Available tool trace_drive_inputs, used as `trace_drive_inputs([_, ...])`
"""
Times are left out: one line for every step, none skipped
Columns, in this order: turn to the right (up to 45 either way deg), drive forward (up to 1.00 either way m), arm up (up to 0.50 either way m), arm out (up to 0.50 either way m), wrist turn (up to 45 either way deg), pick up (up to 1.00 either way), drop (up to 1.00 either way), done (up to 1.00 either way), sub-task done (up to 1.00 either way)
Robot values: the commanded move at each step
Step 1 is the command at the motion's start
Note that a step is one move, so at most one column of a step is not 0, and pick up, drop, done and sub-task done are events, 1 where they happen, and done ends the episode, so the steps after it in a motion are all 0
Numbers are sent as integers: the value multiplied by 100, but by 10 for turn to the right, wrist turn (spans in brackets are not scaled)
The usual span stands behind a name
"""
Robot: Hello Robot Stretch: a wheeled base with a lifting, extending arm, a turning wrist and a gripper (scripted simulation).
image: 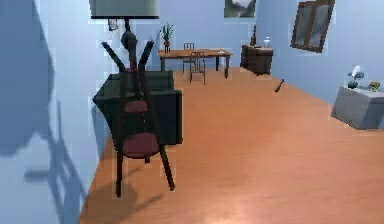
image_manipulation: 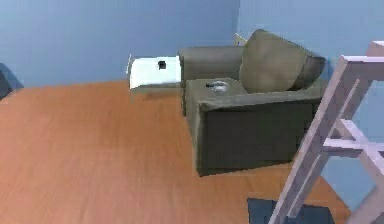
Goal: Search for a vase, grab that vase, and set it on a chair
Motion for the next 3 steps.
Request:
trace_drive_inputs([180, 0, 0, 0, 0, 0, 0, 0, 0])
trace_drive_inputs([0, 100, 0, 0, 0, 0, 0, 0, 0])
trace_drive_inputs([60, 0, 0, 0, 0, 0, 0, 0, 0])
